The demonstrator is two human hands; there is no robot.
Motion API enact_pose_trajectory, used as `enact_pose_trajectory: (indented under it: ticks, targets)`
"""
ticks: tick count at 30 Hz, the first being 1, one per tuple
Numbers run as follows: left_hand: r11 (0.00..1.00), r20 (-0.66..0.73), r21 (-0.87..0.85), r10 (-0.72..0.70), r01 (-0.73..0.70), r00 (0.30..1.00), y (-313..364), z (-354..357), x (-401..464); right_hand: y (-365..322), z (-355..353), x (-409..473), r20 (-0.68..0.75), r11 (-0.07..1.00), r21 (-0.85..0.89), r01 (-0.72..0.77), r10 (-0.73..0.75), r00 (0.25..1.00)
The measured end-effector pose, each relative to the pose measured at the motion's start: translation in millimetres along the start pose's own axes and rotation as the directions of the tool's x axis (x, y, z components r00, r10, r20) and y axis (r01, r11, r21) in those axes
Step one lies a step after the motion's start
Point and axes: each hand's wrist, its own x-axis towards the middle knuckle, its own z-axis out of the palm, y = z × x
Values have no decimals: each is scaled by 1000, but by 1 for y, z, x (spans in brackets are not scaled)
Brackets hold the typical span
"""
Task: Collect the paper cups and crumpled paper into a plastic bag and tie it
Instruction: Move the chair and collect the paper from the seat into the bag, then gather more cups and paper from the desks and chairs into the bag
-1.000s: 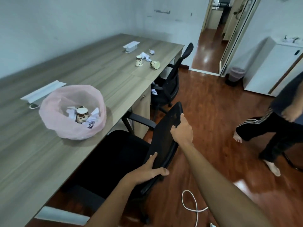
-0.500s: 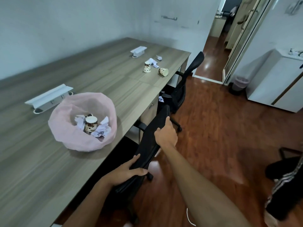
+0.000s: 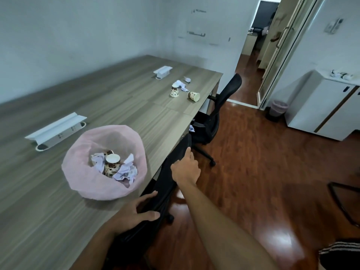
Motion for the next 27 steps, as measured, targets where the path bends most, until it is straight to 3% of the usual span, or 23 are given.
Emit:
enact_pose_trajectory:
  ticks: [10, 17, 23, 27]
  targets:
    - [1000, 97, 8, -2, 1, 995, -3, -11, 5, -8, 2, -4, -14, 994, -105, -1, -1, 1000]
    - [997, 152, 30, -76, 72, 985, 6, -14, 7, -13, 0, -2, 17, 945, -306, 115, -115, 993]
    - [983, 227, 106, -168, 147, 959, 15, -20, 14, -17, 1, 16, 148, 812, -493, 313, -277, 950]
    - [965, 88, 71, -259, 253, 962, 28, -26, 17, -23, 8, 29, 222, 755, -426, 499, -447, 866]
